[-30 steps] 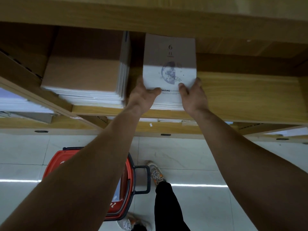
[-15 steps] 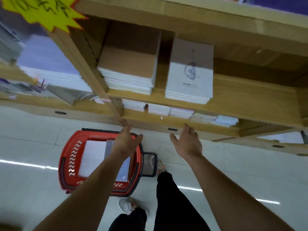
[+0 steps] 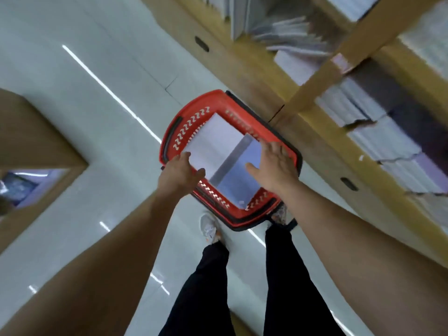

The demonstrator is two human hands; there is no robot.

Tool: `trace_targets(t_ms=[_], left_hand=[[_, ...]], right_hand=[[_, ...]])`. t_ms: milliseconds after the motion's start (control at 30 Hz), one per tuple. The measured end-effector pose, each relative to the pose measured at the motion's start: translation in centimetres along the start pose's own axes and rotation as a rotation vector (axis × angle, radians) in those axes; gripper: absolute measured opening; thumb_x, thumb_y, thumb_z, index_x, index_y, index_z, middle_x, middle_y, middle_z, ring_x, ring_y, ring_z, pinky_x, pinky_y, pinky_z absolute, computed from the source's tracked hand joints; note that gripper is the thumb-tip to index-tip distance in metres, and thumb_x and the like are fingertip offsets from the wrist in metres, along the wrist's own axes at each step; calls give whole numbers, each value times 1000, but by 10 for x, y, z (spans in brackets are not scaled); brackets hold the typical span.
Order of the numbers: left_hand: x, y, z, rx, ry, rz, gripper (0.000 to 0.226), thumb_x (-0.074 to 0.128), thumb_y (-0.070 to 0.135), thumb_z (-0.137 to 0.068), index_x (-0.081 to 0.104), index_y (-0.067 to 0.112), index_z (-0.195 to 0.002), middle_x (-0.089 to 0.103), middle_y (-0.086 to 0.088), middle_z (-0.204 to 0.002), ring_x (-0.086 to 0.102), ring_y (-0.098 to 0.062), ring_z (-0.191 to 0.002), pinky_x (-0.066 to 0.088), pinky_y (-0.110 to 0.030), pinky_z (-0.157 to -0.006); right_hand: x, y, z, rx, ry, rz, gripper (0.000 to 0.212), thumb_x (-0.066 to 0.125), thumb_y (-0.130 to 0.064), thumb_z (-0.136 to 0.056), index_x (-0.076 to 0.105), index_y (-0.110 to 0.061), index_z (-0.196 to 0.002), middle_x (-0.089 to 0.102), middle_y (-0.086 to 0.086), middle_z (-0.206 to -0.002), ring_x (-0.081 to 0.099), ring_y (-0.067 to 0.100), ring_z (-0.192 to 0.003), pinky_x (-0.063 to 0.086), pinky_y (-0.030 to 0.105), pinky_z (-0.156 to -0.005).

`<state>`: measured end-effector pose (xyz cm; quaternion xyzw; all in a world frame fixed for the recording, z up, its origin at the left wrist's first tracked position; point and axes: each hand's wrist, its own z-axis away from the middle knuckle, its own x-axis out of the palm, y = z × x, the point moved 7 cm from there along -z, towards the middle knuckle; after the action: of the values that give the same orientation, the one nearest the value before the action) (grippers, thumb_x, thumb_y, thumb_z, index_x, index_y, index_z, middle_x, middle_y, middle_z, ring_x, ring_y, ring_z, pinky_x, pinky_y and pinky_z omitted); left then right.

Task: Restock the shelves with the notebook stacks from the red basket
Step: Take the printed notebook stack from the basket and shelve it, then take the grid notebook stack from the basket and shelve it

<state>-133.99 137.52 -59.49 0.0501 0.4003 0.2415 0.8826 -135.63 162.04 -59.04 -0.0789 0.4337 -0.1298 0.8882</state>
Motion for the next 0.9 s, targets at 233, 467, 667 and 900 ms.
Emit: trace_targets(t_ms=[233, 467, 667, 900], left_hand=[[63, -56, -112, -63, 5, -28, 74, 66, 52, -92, 37, 19, -151, 53, -7, -147, 57, -33, -127, 53, -54, -99], [120, -70, -225, -39, 105, -22, 73, 66, 47, -93, 34, 17, -152, 47, -9, -151, 49, -31, -133, 47, -49, -105], [144, -77, -297, -7, 149, -41, 87, 72, 51, -87, 28, 17, -154, 43, -9, -154, 47, -34, -136, 43, -49, -110], [163, -82, -345, -23, -21, 125, 100, 74, 64, -77, 24, 28, -155, 36, 1, -159, 37, -28, -145, 32, -41, -116]], right_hand=[[117, -3, -133, -57, -47, 137, 91, 52, -60, -95, 15, -9, -159, 14, 15, -164, 18, 35, -147, 24, 44, -118], [205, 23, -203, -95, 221, 168, 77, 44, -55, -97, 29, -10, -157, 16, 15, -166, 15, 31, -153, 22, 46, -122], [229, 35, -204, -114, 427, 172, 68, 38, -56, -99, 35, -20, -156, 16, 13, -167, 16, 30, -154, 20, 49, -121], [234, 36, -206, -117, 483, 181, 65, 37, -54, -98, 39, -19, -153, 18, 16, -166, 17, 32, -153, 21, 50, -120]])
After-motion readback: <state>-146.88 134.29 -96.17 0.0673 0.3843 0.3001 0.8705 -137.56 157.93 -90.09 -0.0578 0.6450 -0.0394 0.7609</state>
